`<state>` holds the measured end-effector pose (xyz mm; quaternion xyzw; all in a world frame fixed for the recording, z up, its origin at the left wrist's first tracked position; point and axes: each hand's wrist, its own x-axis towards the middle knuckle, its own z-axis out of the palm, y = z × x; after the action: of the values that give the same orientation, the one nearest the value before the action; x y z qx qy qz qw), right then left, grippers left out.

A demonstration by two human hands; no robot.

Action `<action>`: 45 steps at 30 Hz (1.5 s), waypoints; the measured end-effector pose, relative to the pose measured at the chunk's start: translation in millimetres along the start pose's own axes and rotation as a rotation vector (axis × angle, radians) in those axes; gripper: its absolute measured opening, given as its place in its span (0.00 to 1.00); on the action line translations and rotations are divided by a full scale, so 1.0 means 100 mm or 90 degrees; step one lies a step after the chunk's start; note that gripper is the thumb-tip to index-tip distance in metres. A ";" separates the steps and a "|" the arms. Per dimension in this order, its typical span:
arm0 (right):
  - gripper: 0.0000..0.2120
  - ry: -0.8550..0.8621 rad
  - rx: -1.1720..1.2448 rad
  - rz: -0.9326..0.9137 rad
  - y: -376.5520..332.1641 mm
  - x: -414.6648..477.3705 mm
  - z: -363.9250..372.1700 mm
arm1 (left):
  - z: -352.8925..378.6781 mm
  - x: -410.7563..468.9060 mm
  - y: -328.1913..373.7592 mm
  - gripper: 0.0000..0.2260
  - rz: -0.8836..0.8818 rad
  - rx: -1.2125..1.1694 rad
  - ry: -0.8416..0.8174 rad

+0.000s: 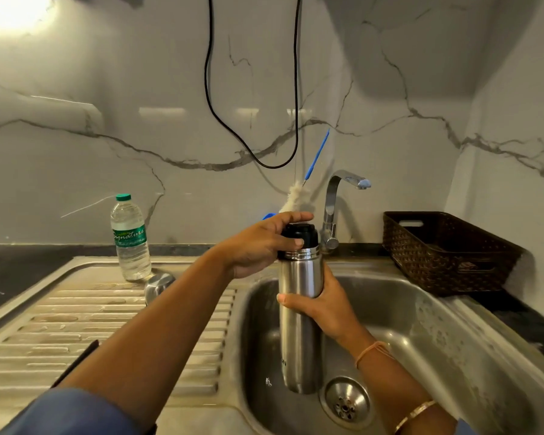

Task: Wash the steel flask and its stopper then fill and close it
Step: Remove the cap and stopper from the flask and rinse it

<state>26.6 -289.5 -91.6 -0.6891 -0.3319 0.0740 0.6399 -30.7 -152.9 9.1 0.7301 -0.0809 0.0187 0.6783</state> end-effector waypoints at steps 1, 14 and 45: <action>0.31 -0.004 -0.003 -0.001 -0.02 0.00 0.02 | -0.03 -0.01 0.00 0.21 0.004 0.003 0.003; 0.38 0.136 -0.284 0.073 -0.10 -0.07 0.18 | 0.12 0.08 -0.18 0.28 0.008 0.070 0.191; 0.35 0.219 -0.332 0.124 0.02 -0.05 0.01 | -0.35 -0.17 -0.99 0.26 -0.208 0.634 0.338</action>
<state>22.7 -290.9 -95.0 -0.8606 -0.1594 -0.0701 0.4787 -30.8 -109.4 -88.0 0.9341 0.2238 0.1320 0.2448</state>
